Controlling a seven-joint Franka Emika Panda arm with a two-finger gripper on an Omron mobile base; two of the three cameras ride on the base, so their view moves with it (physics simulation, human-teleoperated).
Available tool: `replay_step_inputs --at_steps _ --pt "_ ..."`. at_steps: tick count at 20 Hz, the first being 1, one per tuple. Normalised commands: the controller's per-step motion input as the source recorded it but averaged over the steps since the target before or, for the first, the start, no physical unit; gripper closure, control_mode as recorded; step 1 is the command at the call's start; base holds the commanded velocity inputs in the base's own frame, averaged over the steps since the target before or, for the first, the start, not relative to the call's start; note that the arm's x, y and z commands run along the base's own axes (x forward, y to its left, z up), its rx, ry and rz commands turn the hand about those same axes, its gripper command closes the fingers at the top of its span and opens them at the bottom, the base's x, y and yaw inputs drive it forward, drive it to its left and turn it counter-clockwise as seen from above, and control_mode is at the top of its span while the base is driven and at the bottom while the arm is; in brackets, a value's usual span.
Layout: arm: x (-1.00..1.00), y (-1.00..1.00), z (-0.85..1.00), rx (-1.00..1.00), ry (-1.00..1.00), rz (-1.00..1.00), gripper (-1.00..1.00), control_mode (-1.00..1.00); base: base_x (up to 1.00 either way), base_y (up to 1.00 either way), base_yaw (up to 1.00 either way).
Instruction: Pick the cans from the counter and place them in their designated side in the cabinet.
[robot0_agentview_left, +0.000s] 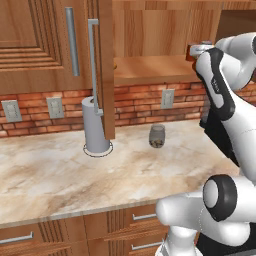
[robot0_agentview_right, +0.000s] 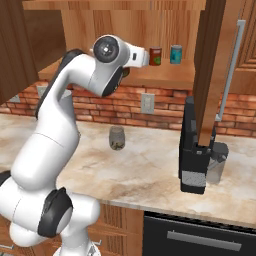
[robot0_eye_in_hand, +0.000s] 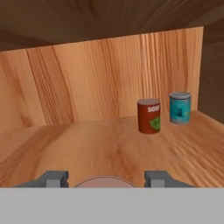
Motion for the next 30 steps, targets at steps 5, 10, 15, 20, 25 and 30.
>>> replay_step_inputs --at_steps 5,10,15,20,25,30 --pt "0.34 -0.01 0.0 -0.01 0.02 0.0 1.0 -1.0 0.0 0.0 0.0" --pt "0.33 -0.07 0.0 -0.01 0.01 0.0 1.0 -1.0 0.0 0.0 0.0" --pt "0.36 -0.1 0.0 0.0 0.01 0.0 1.0 -1.0 0.0 0.0 0.0" --pt "0.35 -0.06 0.0 -0.01 0.02 0.0 1.0 -1.0 0.0 0.0 0.0" --pt "0.29 0.0 0.0 -0.01 0.02 0.01 1.0 -1.0 0.0 0.0 0.0" --pt "0.31 -0.07 0.0 -0.01 0.01 0.01 1.0 -1.0 0.0 0.0 0.0"
